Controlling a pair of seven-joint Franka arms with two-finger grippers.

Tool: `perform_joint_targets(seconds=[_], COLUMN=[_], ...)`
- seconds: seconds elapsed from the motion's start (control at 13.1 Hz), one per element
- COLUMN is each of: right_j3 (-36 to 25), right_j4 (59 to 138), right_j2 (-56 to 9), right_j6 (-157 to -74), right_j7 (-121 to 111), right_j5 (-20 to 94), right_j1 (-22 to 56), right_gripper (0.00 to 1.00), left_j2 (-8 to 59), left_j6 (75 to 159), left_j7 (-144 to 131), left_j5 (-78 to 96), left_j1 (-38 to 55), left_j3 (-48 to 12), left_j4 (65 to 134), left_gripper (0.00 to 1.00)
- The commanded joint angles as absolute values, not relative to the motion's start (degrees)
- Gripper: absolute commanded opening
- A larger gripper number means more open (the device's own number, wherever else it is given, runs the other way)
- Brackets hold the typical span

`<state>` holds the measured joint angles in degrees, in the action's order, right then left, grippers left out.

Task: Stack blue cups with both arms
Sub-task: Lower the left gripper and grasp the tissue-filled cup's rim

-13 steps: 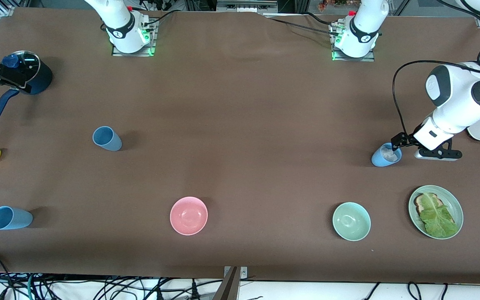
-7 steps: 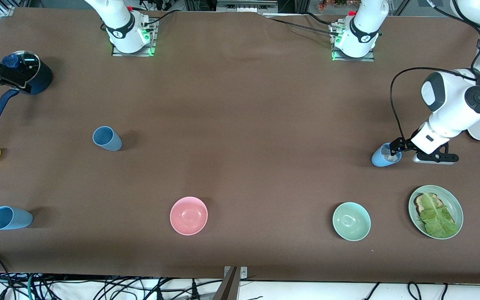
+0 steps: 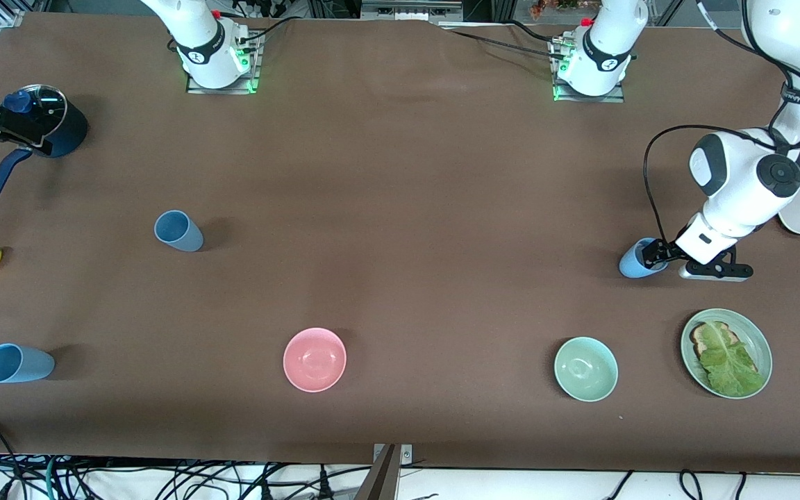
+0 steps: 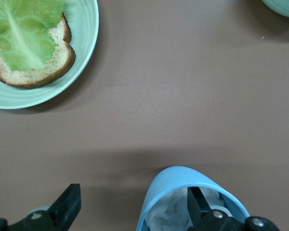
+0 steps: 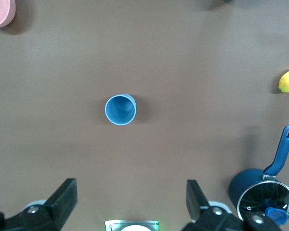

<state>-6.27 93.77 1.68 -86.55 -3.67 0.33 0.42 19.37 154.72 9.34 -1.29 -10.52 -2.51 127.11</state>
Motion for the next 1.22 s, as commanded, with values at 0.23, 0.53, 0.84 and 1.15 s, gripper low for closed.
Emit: perform_joint_targets(seconds=[0.23,0.53,0.84,1.15], right_j3=[-6.42,-6.68,-6.68,-6.68], right_j4=[93.69,93.78,93.78,93.78], right_j2=[2.11,2.02,2.02,2.02], right_j6=[-86.04,-85.87,-85.87,-85.96], right_j7=[-3.6,-3.69,-3.69,-3.69], right_j5=[0.26,0.35,0.35,0.35], right_j1=[0.53,0.44,0.44,0.44], right_gripper=[1.0,1.0,1.0,1.0], left_j2=[18.99,17.93,16.97,11.35], left_j6=[156.09,155.83,154.78,144.09], left_j7=[10.81,11.07,11.16,11.16], left_j5=[-1.58,-1.32,-1.32,-1.32], left_j1=[-11.33,-11.25,-10.9,-10.28], left_j3=[-2.81,-2.81,-2.81,-2.9], left_j4=[127.26,127.79,127.79,126.22], left_gripper=[0.0,0.0,0.0,0.0])
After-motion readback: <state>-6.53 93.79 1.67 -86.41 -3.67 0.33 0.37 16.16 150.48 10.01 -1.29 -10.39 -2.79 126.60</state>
